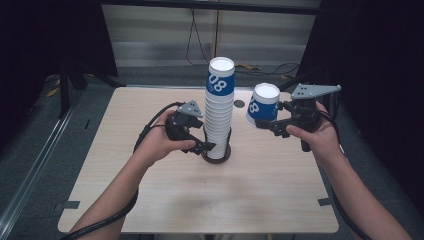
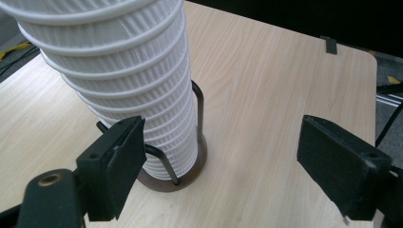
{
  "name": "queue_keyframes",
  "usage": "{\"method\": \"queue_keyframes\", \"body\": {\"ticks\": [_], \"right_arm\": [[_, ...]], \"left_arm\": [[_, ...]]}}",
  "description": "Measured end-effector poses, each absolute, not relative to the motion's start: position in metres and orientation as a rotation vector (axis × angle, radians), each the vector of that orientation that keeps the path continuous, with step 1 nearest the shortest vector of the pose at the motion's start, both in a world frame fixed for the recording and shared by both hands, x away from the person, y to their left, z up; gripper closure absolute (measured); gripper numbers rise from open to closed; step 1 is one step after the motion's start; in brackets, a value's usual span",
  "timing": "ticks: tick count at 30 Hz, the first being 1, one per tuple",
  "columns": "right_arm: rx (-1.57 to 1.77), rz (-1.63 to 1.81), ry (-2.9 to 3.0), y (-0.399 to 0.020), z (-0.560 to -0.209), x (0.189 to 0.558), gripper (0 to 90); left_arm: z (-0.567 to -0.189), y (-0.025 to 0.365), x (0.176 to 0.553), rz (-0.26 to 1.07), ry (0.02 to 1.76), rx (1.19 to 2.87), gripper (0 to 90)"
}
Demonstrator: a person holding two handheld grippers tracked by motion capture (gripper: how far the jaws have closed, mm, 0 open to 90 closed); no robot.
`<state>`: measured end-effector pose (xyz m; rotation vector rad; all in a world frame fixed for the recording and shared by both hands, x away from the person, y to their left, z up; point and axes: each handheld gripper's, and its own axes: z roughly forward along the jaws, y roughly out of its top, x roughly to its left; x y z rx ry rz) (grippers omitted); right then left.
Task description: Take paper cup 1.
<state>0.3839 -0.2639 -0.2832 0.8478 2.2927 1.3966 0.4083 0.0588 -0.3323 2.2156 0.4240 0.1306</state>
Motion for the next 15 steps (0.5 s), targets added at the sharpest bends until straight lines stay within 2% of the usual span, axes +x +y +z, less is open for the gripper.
{"method": "queue_keyframes", "body": {"ticks": [15], "right_arm": [[0.793,1.346,2.416,-0.254,-0.315,0.375,20.8]], "left_arm": [[-0.341,0.064,0.399,0.121,0.411,2.224,16.4]]}}
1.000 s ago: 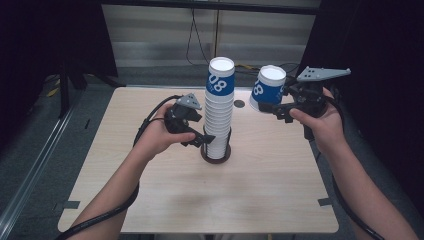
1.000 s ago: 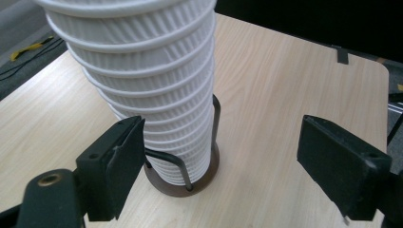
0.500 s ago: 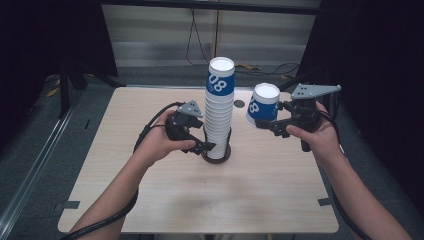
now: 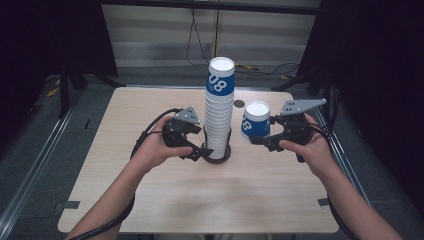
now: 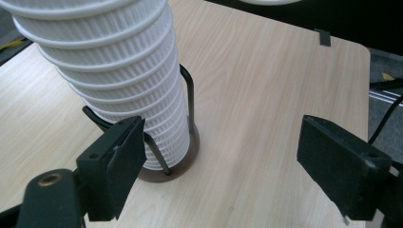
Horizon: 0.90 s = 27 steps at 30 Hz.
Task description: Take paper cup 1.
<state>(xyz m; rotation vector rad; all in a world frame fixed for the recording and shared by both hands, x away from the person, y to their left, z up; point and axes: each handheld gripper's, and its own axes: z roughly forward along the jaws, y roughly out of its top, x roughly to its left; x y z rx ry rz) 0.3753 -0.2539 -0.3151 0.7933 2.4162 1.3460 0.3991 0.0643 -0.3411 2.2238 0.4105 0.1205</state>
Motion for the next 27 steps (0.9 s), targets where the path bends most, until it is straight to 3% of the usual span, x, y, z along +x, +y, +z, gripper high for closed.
{"method": "queue_keyframes", "body": {"ticks": [27], "right_arm": [[0.716,1.239,2.571,-0.242,-0.353,0.364,20.9]], "left_arm": [[-0.344,0.05,0.391,0.101,0.351,2.225,16.4]]}}
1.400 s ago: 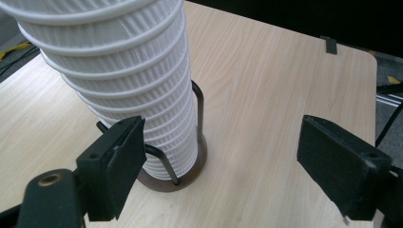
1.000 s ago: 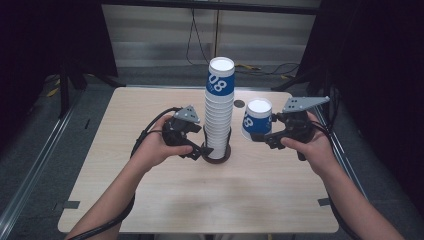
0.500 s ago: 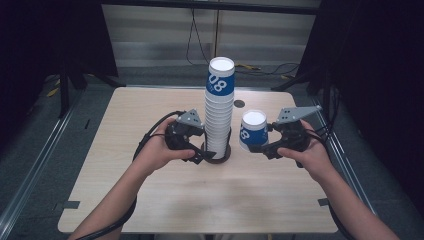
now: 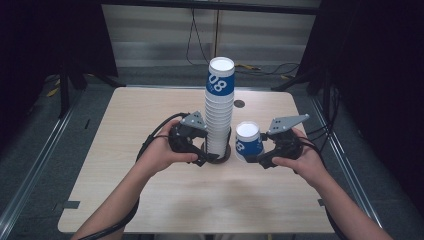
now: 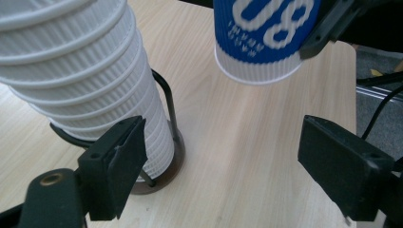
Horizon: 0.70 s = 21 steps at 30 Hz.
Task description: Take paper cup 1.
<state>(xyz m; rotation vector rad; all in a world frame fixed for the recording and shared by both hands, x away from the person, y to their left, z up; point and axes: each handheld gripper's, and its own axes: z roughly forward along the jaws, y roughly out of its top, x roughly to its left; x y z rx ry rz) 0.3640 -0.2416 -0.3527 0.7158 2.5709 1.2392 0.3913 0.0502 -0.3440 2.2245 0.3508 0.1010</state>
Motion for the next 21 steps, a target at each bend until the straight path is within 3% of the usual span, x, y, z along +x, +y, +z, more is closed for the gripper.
{"method": "queue_keyframes", "body": {"ticks": [21], "right_arm": [[0.648,1.174,2.669,-0.225,-0.376,0.358,20.8]], "left_arm": [[-0.34,0.038,0.388,0.091,0.31,2.229,16.3]]}}
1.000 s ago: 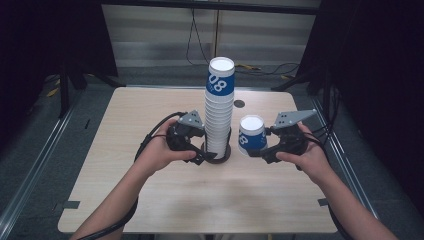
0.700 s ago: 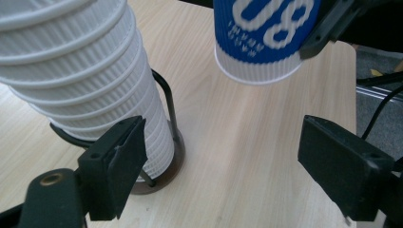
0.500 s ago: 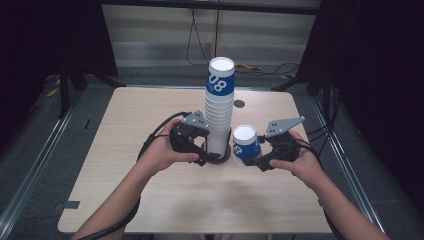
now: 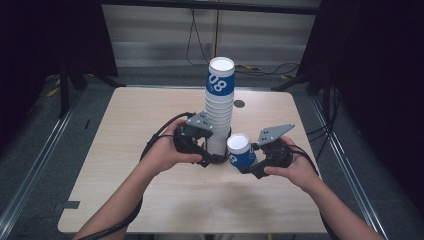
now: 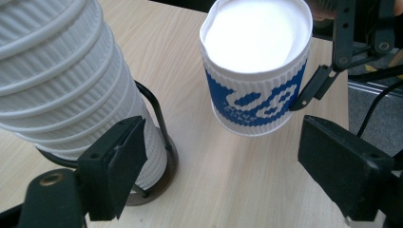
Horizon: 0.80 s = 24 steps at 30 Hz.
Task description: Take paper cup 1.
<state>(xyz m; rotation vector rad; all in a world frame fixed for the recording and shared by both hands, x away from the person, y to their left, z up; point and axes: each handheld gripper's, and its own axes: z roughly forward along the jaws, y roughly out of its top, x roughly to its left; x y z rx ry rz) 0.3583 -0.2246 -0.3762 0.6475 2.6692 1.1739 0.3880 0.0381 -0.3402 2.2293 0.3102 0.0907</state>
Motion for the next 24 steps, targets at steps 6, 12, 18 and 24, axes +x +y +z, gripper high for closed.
{"method": "queue_keyframes", "body": {"ticks": [6,12,18,24], "right_arm": [[0.637,1.168,2.682,-0.223,-0.379,0.357,20.8],[0.629,1.15,2.699,-0.221,-0.381,0.356,20.8],[0.614,1.139,2.713,-0.219,-0.386,0.355,20.8],[0.59,1.121,2.737,-0.215,-0.391,0.354,20.8]], "left_arm": [[-0.341,0.033,0.387,0.08,0.294,2.241,16.4],[-0.342,0.027,0.386,0.076,0.288,2.243,16.4],[-0.344,0.021,0.387,0.06,0.278,2.252,16.5],[-0.346,0.014,0.387,0.031,0.262,2.26,16.4]]}}
